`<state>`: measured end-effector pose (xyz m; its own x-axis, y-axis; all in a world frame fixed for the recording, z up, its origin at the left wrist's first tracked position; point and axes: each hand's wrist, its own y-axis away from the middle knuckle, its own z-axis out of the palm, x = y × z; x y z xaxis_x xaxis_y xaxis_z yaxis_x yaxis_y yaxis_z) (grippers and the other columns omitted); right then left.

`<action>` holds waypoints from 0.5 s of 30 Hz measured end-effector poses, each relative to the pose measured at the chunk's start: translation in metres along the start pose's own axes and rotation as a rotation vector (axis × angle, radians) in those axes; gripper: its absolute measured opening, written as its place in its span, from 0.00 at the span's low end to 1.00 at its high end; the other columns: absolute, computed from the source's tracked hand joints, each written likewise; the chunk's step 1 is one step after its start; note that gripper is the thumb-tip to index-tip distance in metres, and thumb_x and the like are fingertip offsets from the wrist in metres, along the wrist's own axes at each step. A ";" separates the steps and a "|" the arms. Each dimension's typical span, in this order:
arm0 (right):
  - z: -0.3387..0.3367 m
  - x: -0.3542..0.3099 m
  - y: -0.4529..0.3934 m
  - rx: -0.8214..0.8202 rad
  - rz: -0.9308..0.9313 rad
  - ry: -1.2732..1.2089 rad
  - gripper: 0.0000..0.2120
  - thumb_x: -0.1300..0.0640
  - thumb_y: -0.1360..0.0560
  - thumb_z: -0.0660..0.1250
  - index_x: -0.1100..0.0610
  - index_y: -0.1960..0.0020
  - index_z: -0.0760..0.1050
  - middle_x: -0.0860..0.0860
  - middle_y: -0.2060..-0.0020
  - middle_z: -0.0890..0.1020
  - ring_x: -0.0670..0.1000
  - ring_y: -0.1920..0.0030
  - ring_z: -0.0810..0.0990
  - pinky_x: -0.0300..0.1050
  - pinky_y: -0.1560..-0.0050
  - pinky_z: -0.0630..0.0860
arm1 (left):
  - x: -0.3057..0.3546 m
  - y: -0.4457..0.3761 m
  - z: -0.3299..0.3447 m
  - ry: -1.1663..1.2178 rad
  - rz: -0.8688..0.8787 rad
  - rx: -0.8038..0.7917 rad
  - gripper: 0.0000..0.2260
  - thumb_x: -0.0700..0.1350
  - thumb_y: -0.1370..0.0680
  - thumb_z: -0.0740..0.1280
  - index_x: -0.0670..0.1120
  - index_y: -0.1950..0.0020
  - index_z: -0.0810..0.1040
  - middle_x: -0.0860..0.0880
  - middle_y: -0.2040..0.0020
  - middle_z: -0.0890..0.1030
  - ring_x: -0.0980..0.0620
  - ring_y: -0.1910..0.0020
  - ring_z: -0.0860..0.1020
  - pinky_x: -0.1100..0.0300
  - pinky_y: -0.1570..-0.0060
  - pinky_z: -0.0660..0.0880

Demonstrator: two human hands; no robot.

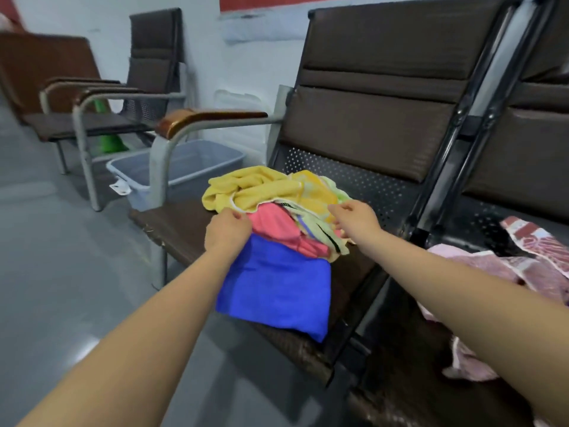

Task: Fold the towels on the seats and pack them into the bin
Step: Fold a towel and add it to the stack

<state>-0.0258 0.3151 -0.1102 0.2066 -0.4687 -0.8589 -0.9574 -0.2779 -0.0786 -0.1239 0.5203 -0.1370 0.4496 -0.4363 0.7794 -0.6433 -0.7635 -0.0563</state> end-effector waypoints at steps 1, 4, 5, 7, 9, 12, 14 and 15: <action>0.005 -0.009 -0.013 0.019 -0.057 0.077 0.12 0.49 0.22 0.64 0.58 0.50 0.79 0.55 0.56 0.81 0.54 0.55 0.79 0.51 0.50 0.76 | -0.001 -0.006 0.005 0.088 -0.048 -0.003 0.17 0.49 0.21 0.58 0.40 0.40 0.77 0.39 0.40 0.78 0.38 0.41 0.75 0.53 0.48 0.71; 0.030 -0.035 -0.053 -0.003 -0.273 0.286 0.19 0.48 0.22 0.63 0.55 0.34 0.75 0.52 0.38 0.78 0.53 0.36 0.73 0.47 0.37 0.69 | -0.007 -0.009 0.030 0.132 -0.106 0.016 0.17 0.52 0.20 0.56 0.42 0.41 0.77 0.42 0.40 0.78 0.40 0.42 0.75 0.52 0.45 0.71; 0.041 -0.041 -0.065 -0.020 -0.338 0.330 0.22 0.48 0.22 0.63 0.55 0.31 0.71 0.53 0.34 0.75 0.54 0.32 0.69 0.47 0.34 0.66 | -0.008 -0.006 0.036 0.066 -0.070 0.017 0.17 0.52 0.20 0.56 0.44 0.40 0.76 0.44 0.40 0.78 0.42 0.41 0.75 0.53 0.45 0.70; 0.062 -0.045 -0.084 -0.082 -0.345 0.422 0.29 0.45 0.22 0.63 0.55 0.25 0.62 0.54 0.27 0.67 0.57 0.27 0.60 0.50 0.30 0.60 | -0.007 -0.005 0.044 -0.014 -0.012 0.018 0.17 0.54 0.20 0.57 0.47 0.39 0.76 0.46 0.39 0.78 0.43 0.40 0.75 0.53 0.43 0.70; 0.077 -0.042 -0.098 -0.149 -0.256 0.577 0.31 0.40 0.22 0.60 0.53 0.24 0.61 0.54 0.27 0.66 0.59 0.26 0.59 0.55 0.28 0.58 | -0.009 -0.010 0.049 -0.017 -0.011 0.039 0.18 0.57 0.20 0.57 0.48 0.39 0.76 0.47 0.40 0.78 0.44 0.41 0.76 0.52 0.43 0.72; 0.080 -0.031 -0.104 -0.199 -0.195 0.613 0.13 0.40 0.22 0.58 0.45 0.56 0.77 0.48 0.50 0.80 0.54 0.40 0.73 0.59 0.29 0.58 | -0.008 -0.011 0.051 0.016 -0.030 0.066 0.20 0.60 0.20 0.54 0.49 0.43 0.78 0.48 0.44 0.80 0.45 0.45 0.77 0.51 0.44 0.73; 0.073 -0.028 -0.103 -0.180 -0.203 0.481 0.19 0.44 0.21 0.61 0.48 0.69 0.70 0.45 0.67 0.75 0.50 0.57 0.73 0.51 0.40 0.68 | -0.006 -0.012 0.050 0.079 -0.039 0.057 0.23 0.61 0.20 0.51 0.47 0.51 0.79 0.47 0.49 0.81 0.44 0.49 0.78 0.50 0.45 0.74; 0.070 -0.031 -0.101 -0.167 -0.204 0.382 0.20 0.47 0.22 0.63 0.51 0.71 0.67 0.46 0.71 0.71 0.49 0.62 0.70 0.47 0.51 0.68 | -0.004 -0.013 0.048 0.115 -0.051 0.037 0.24 0.61 0.20 0.50 0.46 0.54 0.79 0.46 0.51 0.81 0.44 0.50 0.77 0.49 0.45 0.73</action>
<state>0.0502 0.4161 -0.1108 0.4768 -0.6572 -0.5837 -0.8504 -0.5128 -0.1173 -0.0875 0.5089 -0.1699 0.4059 -0.3404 0.8481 -0.5969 -0.8015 -0.0361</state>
